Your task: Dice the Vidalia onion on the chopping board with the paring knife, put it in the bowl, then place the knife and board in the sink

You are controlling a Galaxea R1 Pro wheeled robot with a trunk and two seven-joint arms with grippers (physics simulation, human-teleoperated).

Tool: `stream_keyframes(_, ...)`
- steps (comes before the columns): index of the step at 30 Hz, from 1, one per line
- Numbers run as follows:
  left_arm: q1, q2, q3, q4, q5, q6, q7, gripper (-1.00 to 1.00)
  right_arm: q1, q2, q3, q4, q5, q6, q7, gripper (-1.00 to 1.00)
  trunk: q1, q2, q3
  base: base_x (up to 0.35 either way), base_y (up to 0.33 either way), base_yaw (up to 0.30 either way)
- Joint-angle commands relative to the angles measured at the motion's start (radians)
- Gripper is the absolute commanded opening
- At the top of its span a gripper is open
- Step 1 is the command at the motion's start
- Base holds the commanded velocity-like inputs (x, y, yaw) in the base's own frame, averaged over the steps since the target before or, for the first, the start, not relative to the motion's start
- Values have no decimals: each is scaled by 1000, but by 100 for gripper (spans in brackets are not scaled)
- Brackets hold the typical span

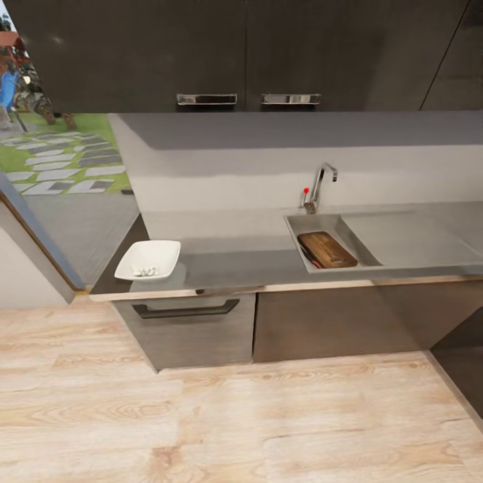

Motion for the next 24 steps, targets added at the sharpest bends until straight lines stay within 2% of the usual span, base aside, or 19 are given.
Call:
stream_keyframes(1,0,0,-9,-2,5,-1,5,100,0,0,-9,-1,6,-3,5,100,1,-2,0,0,0,0)
stream_keyframes(24,0,0,-9,-2,5,-1,5,100,0,-6,-12,-4,2,-8,7,100,1,-2,37,0,0,-7)
